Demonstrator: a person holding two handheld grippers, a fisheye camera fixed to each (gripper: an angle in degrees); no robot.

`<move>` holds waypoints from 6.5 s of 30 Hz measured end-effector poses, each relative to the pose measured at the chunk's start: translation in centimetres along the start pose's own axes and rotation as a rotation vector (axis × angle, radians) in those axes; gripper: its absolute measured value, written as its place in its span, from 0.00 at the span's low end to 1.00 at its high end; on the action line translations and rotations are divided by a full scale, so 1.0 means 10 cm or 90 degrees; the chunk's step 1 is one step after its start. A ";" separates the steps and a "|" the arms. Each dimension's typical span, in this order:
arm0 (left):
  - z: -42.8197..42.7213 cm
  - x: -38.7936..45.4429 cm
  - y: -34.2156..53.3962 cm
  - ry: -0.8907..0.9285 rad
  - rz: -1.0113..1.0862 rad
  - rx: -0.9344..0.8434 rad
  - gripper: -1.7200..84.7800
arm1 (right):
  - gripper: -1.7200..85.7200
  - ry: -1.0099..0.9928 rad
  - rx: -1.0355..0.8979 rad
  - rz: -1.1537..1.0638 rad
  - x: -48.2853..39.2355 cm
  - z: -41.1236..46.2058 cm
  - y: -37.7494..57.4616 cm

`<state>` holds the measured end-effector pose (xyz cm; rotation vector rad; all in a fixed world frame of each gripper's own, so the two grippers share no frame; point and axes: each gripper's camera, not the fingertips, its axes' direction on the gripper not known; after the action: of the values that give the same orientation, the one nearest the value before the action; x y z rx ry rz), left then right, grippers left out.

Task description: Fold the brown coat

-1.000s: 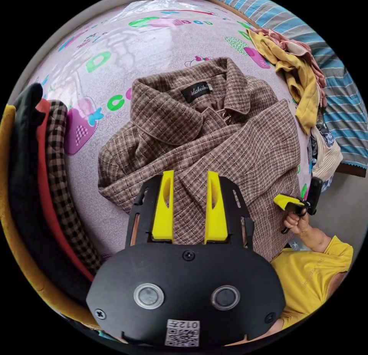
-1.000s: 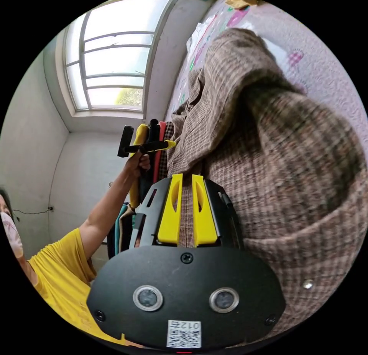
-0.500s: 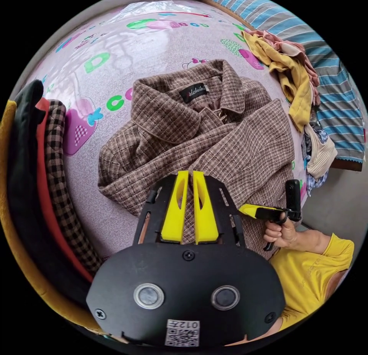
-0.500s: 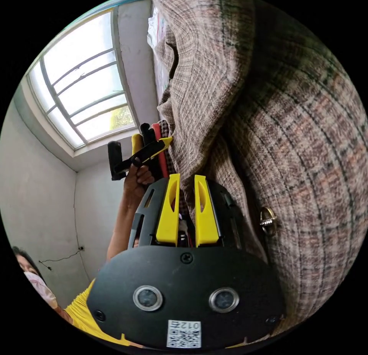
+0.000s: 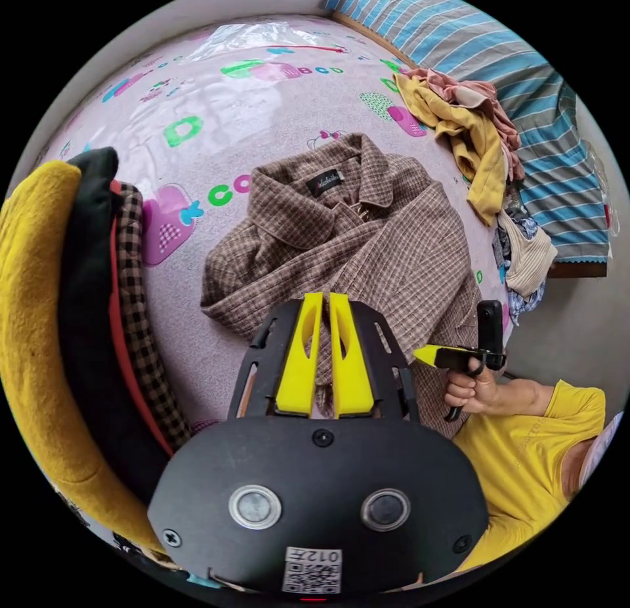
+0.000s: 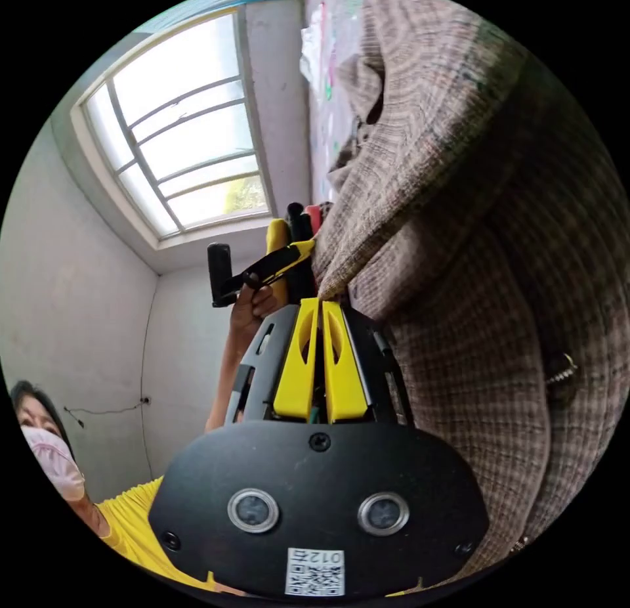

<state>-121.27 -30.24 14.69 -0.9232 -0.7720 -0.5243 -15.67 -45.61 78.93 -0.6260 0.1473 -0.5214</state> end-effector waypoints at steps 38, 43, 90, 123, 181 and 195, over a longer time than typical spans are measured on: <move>0.49 0.55 1.98 -0.123 -0.269 0.287 0.02 | 0.02 0.538 -0.058 -0.388 0.02 0.42 -0.76; 0.49 0.59 1.78 -0.163 -0.259 0.297 0.02 | 0.02 0.521 -0.001 -0.450 -0.13 0.88 -0.78; 1.07 1.18 3.57 -0.188 -0.281 0.083 0.02 | 0.03 0.675 -0.158 -0.353 0.52 0.75 0.92; 1.32 1.00 4.13 -0.117 -0.342 0.035 0.02 | 0.03 0.888 -0.290 -0.449 0.87 1.06 1.59; -0.26 -0.07 0.91 -0.163 -0.086 0.136 0.14 | 0.14 0.700 -0.366 -0.567 -0.66 2.05 -1.99; 0.25 -0.41 -0.14 -0.174 0.072 -0.016 0.19 | 0.18 0.707 -0.544 -0.572 -0.36 3.02 -3.28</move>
<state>-125.75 -28.50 13.15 -1.0690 -0.9543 -0.3115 -23.95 -50.62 122.61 -1.1731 1.2210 -1.6951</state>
